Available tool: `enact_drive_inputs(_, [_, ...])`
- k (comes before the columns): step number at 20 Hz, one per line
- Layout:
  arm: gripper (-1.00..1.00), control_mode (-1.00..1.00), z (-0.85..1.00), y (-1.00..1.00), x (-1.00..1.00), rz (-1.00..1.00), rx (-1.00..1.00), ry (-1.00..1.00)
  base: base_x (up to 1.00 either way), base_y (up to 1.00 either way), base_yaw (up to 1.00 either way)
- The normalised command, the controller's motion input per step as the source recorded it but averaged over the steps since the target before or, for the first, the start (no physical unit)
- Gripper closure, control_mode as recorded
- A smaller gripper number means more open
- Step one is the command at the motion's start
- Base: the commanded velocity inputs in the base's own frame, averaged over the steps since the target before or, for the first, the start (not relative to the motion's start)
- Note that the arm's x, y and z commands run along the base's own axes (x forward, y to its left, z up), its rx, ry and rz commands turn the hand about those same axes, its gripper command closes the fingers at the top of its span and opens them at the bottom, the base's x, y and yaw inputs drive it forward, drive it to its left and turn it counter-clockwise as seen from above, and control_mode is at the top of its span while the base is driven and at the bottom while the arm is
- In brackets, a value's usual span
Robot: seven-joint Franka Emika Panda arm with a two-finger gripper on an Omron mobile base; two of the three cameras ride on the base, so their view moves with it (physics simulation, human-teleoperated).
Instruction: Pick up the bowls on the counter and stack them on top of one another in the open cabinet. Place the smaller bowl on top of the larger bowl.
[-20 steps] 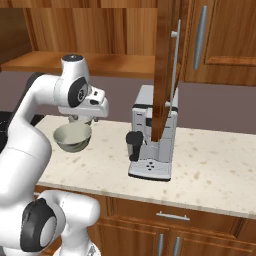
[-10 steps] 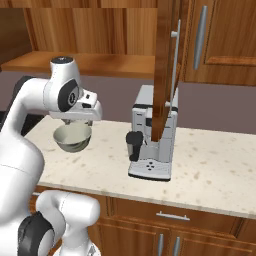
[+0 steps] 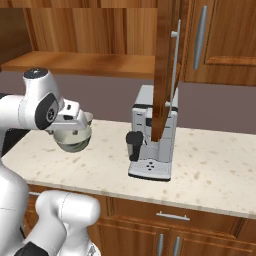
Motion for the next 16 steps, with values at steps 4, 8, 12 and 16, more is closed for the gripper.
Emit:
enact_drive_inputs(4, [-1.00, -1.00, 0.00, 0.06, -0.03, 0.00, 0.00, -0.03, 0.00, 0.00, 0.00])
enact_drive_inputs(8, [-1.00, -1.00, 0.00, 0.00, 0.00, 0.00, 0.00, 0.00, 0.00, 0.00, 0.00])
enact_drive_inputs(12, [-1.00, -1.00, 0.00, 0.11, 0.03, 0.00, 0.00, 0.00, 0.00, 0.00, 0.00])
enact_drive_inputs(16, [-1.00, -1.00, 0.00, 0.38, 0.17, -0.01, 0.00, -0.03, 0.00, 0.00, 0.00])
